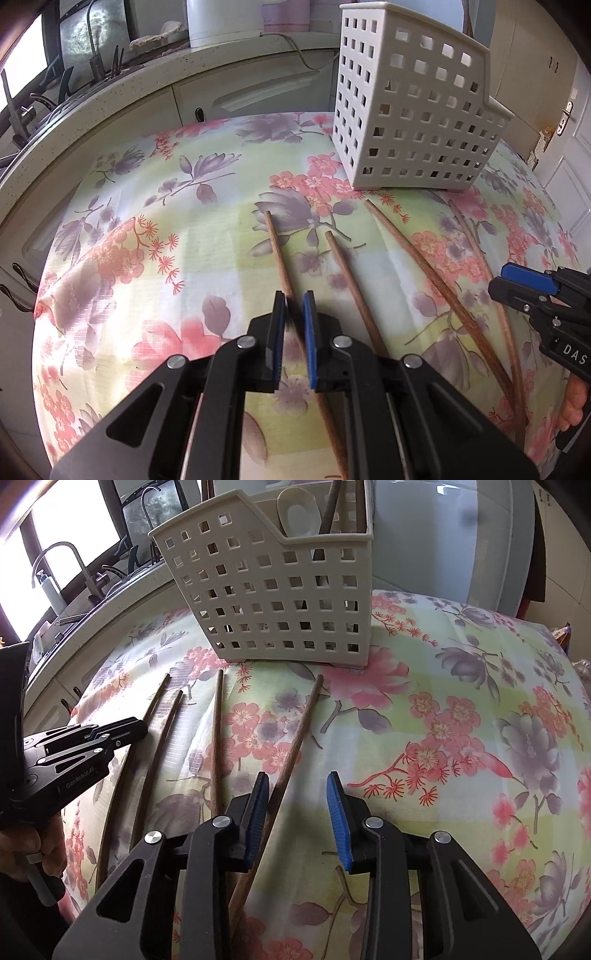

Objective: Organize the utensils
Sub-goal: 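Lift both chopsticks upright and carry them above the basket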

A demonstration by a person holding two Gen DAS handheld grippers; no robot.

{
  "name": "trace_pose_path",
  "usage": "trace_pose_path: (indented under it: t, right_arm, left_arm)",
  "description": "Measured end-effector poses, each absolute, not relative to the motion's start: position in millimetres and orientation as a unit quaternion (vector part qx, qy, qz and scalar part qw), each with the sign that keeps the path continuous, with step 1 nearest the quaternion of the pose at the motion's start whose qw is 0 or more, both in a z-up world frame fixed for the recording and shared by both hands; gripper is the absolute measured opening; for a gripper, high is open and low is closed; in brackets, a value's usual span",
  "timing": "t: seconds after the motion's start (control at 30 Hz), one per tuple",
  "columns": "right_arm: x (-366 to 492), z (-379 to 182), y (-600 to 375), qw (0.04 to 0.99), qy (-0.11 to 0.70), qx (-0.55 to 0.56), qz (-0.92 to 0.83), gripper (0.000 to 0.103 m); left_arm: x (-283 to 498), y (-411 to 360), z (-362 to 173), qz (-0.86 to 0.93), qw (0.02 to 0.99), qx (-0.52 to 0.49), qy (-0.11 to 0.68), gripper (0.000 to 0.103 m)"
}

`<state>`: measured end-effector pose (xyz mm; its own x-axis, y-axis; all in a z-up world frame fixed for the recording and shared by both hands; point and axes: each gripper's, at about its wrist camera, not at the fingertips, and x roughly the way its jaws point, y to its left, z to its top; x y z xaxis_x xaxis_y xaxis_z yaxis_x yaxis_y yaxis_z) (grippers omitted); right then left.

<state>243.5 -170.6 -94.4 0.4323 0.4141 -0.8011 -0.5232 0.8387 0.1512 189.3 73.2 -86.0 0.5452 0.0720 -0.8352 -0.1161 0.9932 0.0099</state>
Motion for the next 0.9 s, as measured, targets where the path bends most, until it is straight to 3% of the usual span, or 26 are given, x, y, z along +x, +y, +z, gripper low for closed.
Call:
trace_pose_path:
  t: [0.13,0.2,0.3,0.53,0.9]
  right_arm:
    - [243.8,-94.2,-163.7,0.848,0.451,-0.077,0.267,0.023]
    - [242.6,-94.8,-160.2,0.851,0.446,-0.087,0.262,0.012]
    - [242.3,-95.3,-161.8,0.853,0.445,-0.08,0.26,0.008]
    - [238.2,-85.0,-177.5,0.861,0.434,-0.062,0.259,0.007]
    - [220.0,-25.3,-211.0,0.891,0.368,-0.037,0.262,0.007]
  left_arm:
    - [189.0,68.5,-87.2,0.062,0.88,-0.009,0.47,0.01]
    - [189.1,67.8,-87.7,0.061,0.881,-0.009,0.469,0.009]
    - [188.2,71.7,-87.1,0.056,0.881,-0.025,0.469,0.008]
    - [176.7,79.4,-68.9,0.048,0.893,-0.05,0.446,0.007]
    - [147.3,84.8,-2.6,0.036,0.925,-0.082,0.37,0.006]
